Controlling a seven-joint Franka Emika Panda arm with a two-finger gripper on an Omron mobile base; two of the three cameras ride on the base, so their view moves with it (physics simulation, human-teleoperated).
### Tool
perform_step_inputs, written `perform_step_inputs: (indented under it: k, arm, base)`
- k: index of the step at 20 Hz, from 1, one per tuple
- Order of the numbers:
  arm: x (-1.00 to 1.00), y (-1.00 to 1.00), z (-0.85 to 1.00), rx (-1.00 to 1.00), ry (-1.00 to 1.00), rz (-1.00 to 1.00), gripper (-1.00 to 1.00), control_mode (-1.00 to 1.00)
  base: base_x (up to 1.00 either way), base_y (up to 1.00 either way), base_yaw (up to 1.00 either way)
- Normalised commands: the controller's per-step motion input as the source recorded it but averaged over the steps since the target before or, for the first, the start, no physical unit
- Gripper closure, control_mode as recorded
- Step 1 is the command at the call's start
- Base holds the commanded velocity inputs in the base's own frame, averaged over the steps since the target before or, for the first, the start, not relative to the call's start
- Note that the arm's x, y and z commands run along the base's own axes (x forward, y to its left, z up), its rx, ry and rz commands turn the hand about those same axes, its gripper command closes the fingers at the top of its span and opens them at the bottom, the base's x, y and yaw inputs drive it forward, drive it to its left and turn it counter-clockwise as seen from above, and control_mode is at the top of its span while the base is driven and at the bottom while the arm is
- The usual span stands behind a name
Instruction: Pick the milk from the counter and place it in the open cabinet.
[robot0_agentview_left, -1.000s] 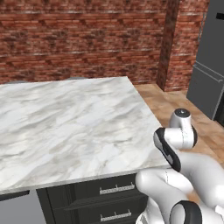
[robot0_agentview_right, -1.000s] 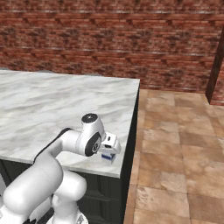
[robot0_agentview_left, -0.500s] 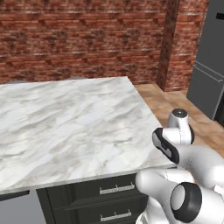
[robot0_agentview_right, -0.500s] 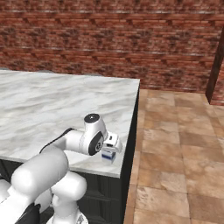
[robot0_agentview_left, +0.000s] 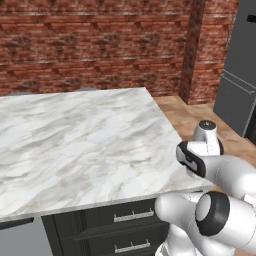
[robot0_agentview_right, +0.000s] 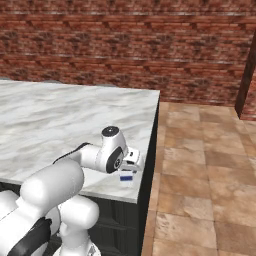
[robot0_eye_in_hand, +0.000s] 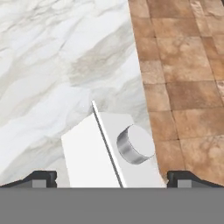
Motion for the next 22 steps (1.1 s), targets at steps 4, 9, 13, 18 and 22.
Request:
perform_step_inputs:
  k: [4, 9, 13, 18, 22]
  arm:
    - [0.0, -0.1, -0.26, 0.0, 0.0, 0.0, -1.0, -1.0]
    - [0.0, -0.05, -0.55, 0.0, 0.0, 0.0, 1.0, -1.0]
    - [-0.03, -0.03, -0.65, 0.0, 0.01, 0.0, 1.0, -1.0]
    - [-0.03, -0.01, -0.24, 0.0, 0.02, 0.0, 1.0, -1.0]
    - [-0.45, 0.0, -0.02, 0.01, 0.02, 0.0, 1.0, -1.0]
  base:
    - [0.0, 0.0, 0.0]
    - [0.0, 0.0, 0.0]
    - [0.0, 0.0, 0.0]
    - [0.0, 0.0, 0.0]
    - [0.0, 0.0, 0.0]
